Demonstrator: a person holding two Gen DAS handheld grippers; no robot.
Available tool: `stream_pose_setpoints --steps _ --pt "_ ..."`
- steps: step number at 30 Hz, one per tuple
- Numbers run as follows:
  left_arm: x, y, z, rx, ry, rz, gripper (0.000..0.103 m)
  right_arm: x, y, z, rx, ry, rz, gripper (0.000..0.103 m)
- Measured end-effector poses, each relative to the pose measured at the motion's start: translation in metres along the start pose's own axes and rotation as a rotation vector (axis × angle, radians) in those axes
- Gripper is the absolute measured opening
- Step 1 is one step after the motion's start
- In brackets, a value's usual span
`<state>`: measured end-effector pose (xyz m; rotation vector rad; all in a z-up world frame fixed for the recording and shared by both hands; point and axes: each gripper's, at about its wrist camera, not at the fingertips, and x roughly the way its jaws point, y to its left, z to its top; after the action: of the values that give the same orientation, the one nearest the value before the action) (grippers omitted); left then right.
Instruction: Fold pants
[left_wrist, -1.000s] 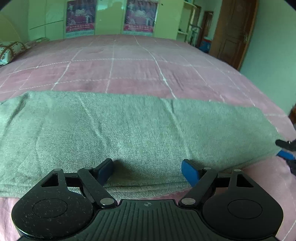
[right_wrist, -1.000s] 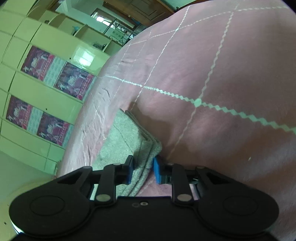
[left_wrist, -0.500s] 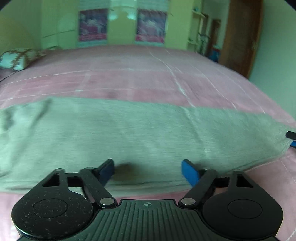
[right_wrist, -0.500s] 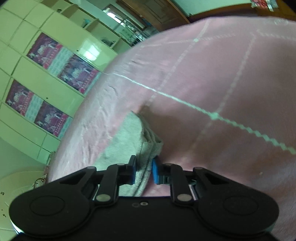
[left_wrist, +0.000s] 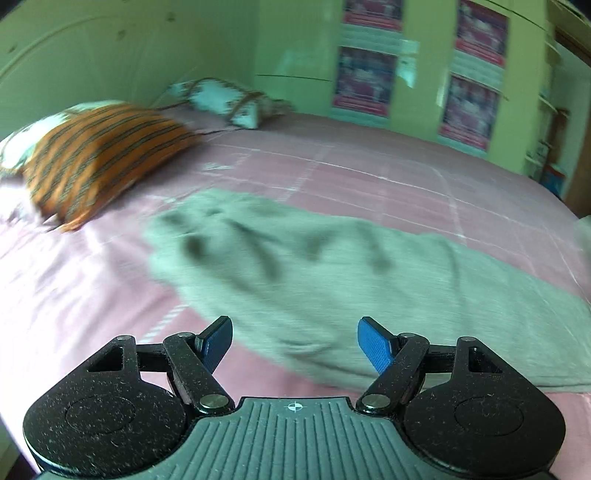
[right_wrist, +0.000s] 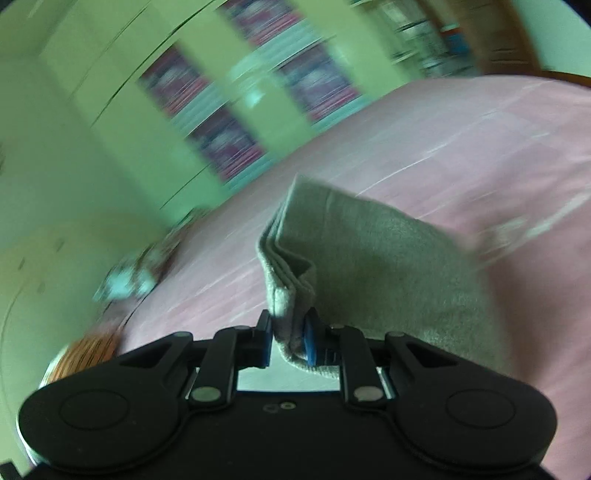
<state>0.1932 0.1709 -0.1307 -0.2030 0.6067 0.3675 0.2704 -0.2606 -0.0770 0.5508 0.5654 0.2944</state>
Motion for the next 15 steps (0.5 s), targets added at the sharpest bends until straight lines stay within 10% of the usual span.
stream_pose_setpoints --steps 6,15 --pt "0.015 0.026 -0.01 -0.054 0.025 -0.034 0.076 0.098 0.093 -0.102 -0.125 0.378 0.097 0.025" --pt "0.015 -0.043 -0.001 0.024 0.022 -0.226 0.075 0.023 0.043 -0.065 -0.026 0.095 0.041 0.025"
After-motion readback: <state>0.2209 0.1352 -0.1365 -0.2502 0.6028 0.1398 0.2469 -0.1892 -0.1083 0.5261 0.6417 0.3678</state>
